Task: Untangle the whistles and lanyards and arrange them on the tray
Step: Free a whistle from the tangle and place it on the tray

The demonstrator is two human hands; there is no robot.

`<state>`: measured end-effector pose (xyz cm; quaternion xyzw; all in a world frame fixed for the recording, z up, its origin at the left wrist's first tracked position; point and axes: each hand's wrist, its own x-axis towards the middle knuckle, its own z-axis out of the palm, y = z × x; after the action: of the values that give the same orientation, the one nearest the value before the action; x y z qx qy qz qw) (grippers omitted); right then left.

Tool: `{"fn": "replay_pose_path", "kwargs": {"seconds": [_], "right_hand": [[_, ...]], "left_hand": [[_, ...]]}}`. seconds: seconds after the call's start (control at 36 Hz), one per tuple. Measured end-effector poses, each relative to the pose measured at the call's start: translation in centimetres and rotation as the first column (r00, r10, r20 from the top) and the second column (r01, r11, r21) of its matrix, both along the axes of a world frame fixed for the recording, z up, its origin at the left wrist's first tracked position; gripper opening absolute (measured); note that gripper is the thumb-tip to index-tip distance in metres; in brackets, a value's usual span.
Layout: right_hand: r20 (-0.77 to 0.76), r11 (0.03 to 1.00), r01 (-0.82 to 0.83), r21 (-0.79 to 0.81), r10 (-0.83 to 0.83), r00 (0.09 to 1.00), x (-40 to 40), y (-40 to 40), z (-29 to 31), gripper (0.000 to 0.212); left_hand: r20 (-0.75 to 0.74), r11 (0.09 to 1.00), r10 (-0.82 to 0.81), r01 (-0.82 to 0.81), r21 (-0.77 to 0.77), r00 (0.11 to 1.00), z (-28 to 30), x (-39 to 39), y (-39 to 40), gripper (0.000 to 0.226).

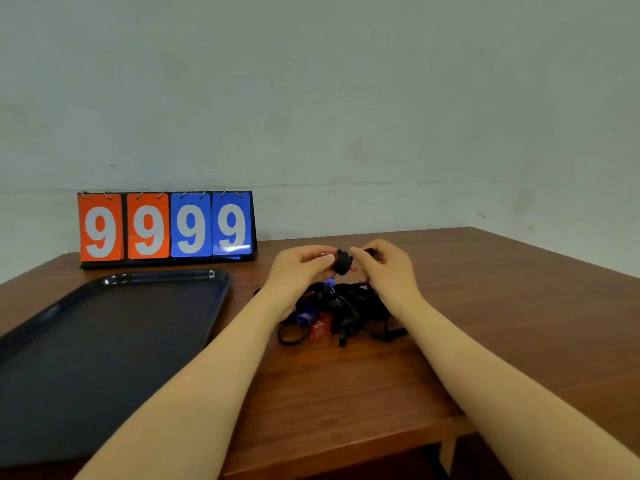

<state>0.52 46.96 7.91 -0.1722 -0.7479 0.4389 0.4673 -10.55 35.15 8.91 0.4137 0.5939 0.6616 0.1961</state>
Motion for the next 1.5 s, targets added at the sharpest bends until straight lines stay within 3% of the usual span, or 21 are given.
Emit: {"fn": "replay_pose_path", "kwargs": {"seconds": [0.14, 0.36, 0.47, 0.58, 0.72, 0.83, 0.97, 1.06, 1.14, 1.33, 1.5], "right_hand": [[-0.042, 0.965, -0.143, -0.22, 0.137, 0.99, 0.3, -0.3, 0.4, 0.022], [-0.208, 0.869, -0.344, -0.355, 0.286, 0.936, 0.0, -0.8, 0.3, 0.021], [-0.189, 0.898, -0.293, -0.327, 0.242, 0.952, -0.4, -0.9, 0.1, 0.023], [-0.022, 0.975, -0.126, -0.183, 0.124, 0.992, -0.7, -1.0, -0.3, 0.023], [0.085, 0.995, -0.043, 0.086, 0.036, 0.996, -0.6, -1.1, -0.6, 0.013], [0.1, 0.961, 0.023, 0.275, -0.052, 0.994, -0.3, -0.7, -0.6, 0.01], [0.12, 0.947, 0.008, 0.321, -0.049, 0.992, -0.2, -0.4, -0.6, 0.007], [0.134, 0.933, 0.009, 0.359, -0.061, 0.989, -0.3, -0.4, -0.7, 0.006], [0.14, 0.915, 0.012, 0.403, -0.075, 0.987, -0.4, -0.4, -0.6, 0.007], [0.032, 0.768, 0.071, 0.637, -0.119, 0.992, -0.2, -0.1, -0.6, 0.006], [0.052, 0.772, 0.036, 0.634, -0.089, 0.995, -0.1, -0.2, -0.6, 0.011]], "left_hand": [[0.273, 0.981, -0.157, 0.119, 0.15, 0.949, 0.0, 0.3, -0.1, 0.021], [0.533, 0.936, -0.292, 0.123, 0.33, 0.794, 0.4, 1.8, 0.0, 0.015], [0.678, 0.935, -0.288, 0.046, 0.351, 0.677, 0.4, 2.5, 0.2, 0.013], [0.763, 0.948, -0.217, -0.055, 0.314, 0.609, 0.5, 2.4, 0.5, 0.007], [0.759, 0.936, -0.19, -0.117, 0.331, 0.623, 0.5, 1.9, 0.6, 0.006], [0.703, 0.948, -0.101, -0.145, 0.282, 0.704, 0.3, 1.4, 0.8, 0.009], [0.55, 0.961, 0.057, -0.194, 0.194, 0.833, 0.0, 0.9, 1.0, 0.018], [0.527, 0.96, 0.104, -0.224, 0.168, 0.844, 0.1, 0.9, 1.0, 0.008], [0.519, 0.964, 0.118, -0.224, 0.145, 0.847, 0.1, 0.8, 1.1, 0.014], [0.265, 0.968, 0.222, -0.244, 0.055, 0.938, 0.2, 0.8, 1.2, 0.016], [0.33, 0.983, 0.139, -0.169, 0.065, 0.934, 0.1, 0.5, 0.8, 0.022]]}}
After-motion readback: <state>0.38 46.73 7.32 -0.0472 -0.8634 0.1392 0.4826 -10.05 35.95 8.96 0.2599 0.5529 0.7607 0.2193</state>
